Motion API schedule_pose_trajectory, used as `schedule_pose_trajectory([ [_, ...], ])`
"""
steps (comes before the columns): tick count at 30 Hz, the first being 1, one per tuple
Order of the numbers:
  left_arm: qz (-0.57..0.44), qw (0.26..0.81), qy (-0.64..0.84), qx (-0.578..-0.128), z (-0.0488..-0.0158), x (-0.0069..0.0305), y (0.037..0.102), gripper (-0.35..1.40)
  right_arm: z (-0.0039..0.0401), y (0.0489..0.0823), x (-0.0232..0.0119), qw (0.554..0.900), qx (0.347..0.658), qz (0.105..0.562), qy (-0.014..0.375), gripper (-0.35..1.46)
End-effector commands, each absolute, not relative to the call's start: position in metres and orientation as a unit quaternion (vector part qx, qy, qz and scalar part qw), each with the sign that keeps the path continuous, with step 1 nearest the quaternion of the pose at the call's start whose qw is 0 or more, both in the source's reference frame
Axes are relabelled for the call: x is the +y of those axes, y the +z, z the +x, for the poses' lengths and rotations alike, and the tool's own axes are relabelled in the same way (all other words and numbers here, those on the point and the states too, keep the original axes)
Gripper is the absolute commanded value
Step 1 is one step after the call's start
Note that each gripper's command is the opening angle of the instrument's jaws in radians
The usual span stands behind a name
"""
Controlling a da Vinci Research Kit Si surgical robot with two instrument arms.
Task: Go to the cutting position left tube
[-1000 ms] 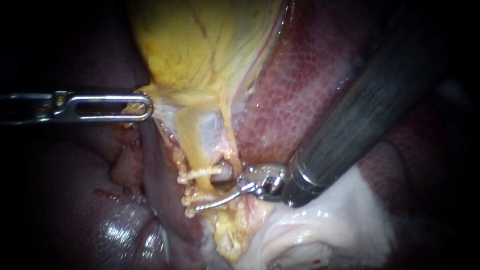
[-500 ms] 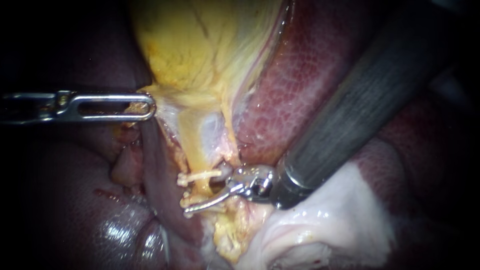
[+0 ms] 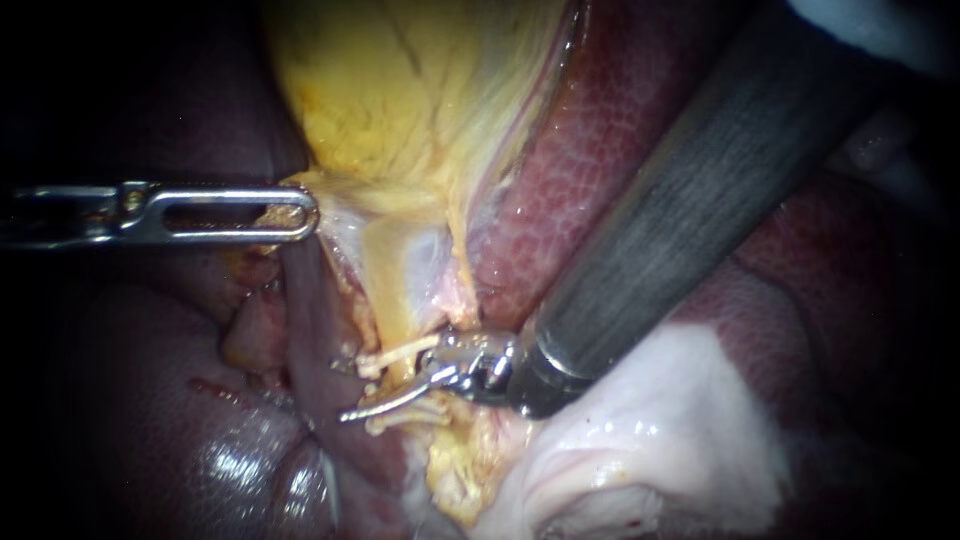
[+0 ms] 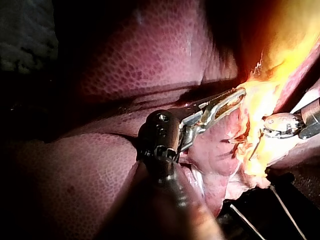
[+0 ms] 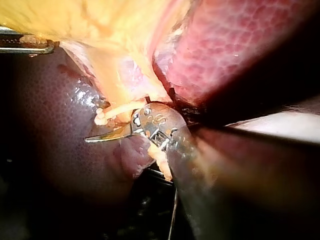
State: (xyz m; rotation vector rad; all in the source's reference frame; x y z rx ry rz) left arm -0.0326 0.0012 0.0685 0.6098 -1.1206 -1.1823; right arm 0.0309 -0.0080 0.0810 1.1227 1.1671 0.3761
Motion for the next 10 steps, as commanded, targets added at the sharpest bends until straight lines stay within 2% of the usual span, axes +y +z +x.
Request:
schedule_pose_trajectory([
  [1, 0.268, 0.645, -0.519, -0.492, -0.0326, 0.0012, 0.0685, -0.35, 0.0308, 0.0811, -0.0079, 0.674, 0.518, 0.499, 0.167, 1.31],
  [10, 0.268, 0.645, -0.519, -0.492, -0.0326, 0.0012, 0.0685, -0.35, 0.0308, 0.0811, -0.0079, 0.674, 0.518, 0.499, 0.167, 1.31],
])
